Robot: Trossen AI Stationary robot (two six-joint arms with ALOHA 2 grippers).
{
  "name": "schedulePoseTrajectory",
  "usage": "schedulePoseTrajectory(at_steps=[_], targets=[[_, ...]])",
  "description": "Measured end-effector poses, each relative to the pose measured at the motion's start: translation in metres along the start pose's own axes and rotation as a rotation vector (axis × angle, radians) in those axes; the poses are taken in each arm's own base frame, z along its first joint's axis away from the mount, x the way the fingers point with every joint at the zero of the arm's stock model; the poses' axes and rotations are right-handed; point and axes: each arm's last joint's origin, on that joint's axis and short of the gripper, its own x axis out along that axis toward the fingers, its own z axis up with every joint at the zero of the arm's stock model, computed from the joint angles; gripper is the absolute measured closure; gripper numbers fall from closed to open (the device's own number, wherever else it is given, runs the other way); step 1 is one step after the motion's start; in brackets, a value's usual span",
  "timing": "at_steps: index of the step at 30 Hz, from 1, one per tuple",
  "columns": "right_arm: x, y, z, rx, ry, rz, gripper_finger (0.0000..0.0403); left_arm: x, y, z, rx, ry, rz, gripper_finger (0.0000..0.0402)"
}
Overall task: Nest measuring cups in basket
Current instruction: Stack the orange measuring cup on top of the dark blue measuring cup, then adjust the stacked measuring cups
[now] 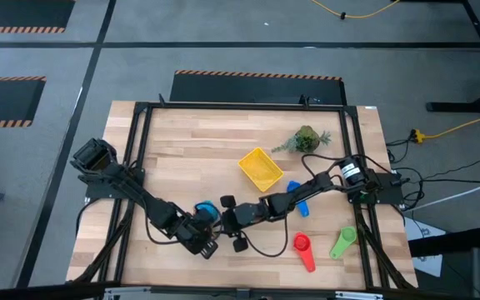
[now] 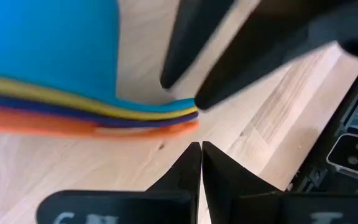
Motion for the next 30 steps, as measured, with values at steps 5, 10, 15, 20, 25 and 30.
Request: schedulePoseTrajectory(at_steps=[5, 10, 15, 20, 25, 30], targets=[[-0.007, -0.004, 0.009, 0.002, -0.001, -0.015, 0.0308, -0.001, 0.000, -0.004, 0.010, 0.019, -0.004, 0.0393], [-0.021, -0.013, 0.024, -0.019, 0.004, -0.053, 0.0308, -0.002, -0.001, -0.012, 0.027, 0.085, -0.015, 0.0393], [-0.032, -0.024, 0.035, -0.039, 0.007, -0.125, 0.0308, -0.004, 0.001, -0.021, 0.046, 0.131, 0.011, 0.0394], [-0.033, -0.041, 0.033, -0.039, 0.025, -0.186, 0.0308, -0.014, 0.008, -0.022, 0.044, 0.112, 0.086, 0.0400], [-0.034, -0.053, 0.030, -0.027, 0.052, -0.204, 0.0308, -0.031, 0.018, -0.014, 0.062, 0.033, 0.181, 0.0400], [-0.035, -0.059, 0.028, 0.007, 0.056, -0.216, 0.0308, -0.033, 0.025, -0.002, 0.050, -0.020, 0.249, 0.0400]])
